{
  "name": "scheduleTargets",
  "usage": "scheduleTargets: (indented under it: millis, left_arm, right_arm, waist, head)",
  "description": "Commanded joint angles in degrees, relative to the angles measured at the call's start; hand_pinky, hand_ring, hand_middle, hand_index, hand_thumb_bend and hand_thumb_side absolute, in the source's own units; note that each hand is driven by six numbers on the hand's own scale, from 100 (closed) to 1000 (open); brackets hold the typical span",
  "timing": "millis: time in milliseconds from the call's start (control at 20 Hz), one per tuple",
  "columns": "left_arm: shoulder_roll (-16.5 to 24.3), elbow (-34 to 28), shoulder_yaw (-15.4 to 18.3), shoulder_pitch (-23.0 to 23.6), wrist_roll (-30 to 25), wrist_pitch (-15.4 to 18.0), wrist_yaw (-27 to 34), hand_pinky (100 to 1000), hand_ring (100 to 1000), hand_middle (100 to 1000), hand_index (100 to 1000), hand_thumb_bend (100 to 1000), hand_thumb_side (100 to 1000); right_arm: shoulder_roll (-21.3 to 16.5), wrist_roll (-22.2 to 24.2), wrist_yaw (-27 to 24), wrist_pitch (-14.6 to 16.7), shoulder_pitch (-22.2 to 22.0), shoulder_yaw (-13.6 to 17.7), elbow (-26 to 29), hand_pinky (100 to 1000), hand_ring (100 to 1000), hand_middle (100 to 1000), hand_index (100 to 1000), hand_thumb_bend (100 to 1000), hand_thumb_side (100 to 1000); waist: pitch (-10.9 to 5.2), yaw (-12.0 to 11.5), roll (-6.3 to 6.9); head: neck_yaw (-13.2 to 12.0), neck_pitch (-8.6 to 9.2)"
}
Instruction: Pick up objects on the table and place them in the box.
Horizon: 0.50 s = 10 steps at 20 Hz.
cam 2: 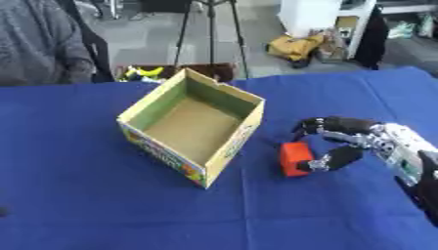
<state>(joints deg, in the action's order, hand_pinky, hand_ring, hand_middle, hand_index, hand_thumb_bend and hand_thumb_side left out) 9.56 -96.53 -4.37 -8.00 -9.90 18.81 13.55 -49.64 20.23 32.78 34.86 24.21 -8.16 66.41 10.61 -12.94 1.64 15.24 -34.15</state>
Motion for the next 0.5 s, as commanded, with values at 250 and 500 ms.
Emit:
scheduleTargets:
  millis: [250, 500]
  left_arm:
    - [0.29, -0.99, 0.08, -0.21, -0.17, 0.15, 0.11, 568, 741, 629, 706, 100, 782]
    - [0.25, -1.0, 0.08, -0.16, -0.17, 0.16, 0.12, 568, 742, 629, 705, 100, 781]
  right_arm:
    - [-0.62, 0.98, 1.01, 0.75, 0.99, -0.11, -0.14, 854, 1000, 896, 819, 499, 922]
    - [-0.06, 1.47, 1.62, 1.18, 1.13, -0.44, -0.52, 855, 1000, 896, 827, 497, 917]
  waist:
    - [-0.75, 0.04, -0.05]
    - [-0.75, 0.05, 0.03]
  head:
    - [0.15, 0.37]
    - [0.24, 0.37]
